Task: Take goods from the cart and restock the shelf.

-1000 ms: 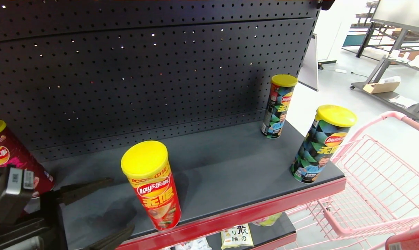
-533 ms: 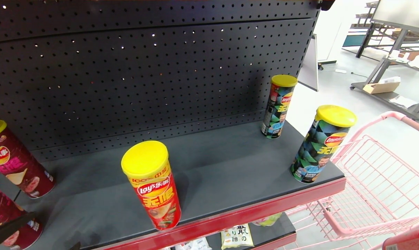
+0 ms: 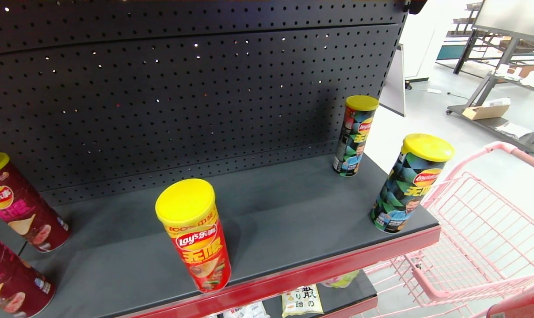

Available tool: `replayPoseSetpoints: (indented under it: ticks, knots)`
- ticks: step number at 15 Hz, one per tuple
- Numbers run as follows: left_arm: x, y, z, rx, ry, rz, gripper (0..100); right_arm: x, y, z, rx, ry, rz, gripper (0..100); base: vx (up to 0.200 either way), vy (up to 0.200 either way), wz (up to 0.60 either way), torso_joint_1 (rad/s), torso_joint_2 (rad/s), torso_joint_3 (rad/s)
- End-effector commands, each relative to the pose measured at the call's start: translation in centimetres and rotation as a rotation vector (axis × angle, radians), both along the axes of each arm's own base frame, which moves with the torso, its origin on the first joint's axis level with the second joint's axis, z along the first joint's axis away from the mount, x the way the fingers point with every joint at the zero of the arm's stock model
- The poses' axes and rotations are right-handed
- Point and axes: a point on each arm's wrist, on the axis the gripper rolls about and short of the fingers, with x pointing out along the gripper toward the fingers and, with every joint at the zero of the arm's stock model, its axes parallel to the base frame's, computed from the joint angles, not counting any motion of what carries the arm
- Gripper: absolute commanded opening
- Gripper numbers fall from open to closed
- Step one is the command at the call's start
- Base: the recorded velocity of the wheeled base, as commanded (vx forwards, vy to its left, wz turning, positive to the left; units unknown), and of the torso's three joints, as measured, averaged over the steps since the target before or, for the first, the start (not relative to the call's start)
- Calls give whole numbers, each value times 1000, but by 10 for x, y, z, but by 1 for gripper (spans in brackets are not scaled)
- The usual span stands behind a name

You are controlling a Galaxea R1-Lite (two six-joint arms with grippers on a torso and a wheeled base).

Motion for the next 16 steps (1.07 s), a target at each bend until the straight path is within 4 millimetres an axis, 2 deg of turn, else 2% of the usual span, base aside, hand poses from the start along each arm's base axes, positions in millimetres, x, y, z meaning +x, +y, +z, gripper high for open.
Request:
replayPoseSetpoints:
  ticks: [1, 7, 11, 16]
  knots:
    - [-2, 1, 1, -7, -30, -1, 100, -1, 0, 1, -2, -8, -1, 0, 0, 0, 0, 0, 0, 0]
    - [-4, 1, 3, -15, -63, 4, 100, -1, 0, 2, 3, -15, 6, 0, 0, 0, 0, 0, 0, 0]
    - [-3, 1, 6, -12, -64, 5, 100, -1, 0, 2, 6, -24, 7, 0, -200, 0, 0, 4, 7, 1]
    - [-4, 1, 7, 4, -79, -2, 100, 0, 0, 4, 0, -32, 5, 0, 0, 0, 0, 0, 0, 0]
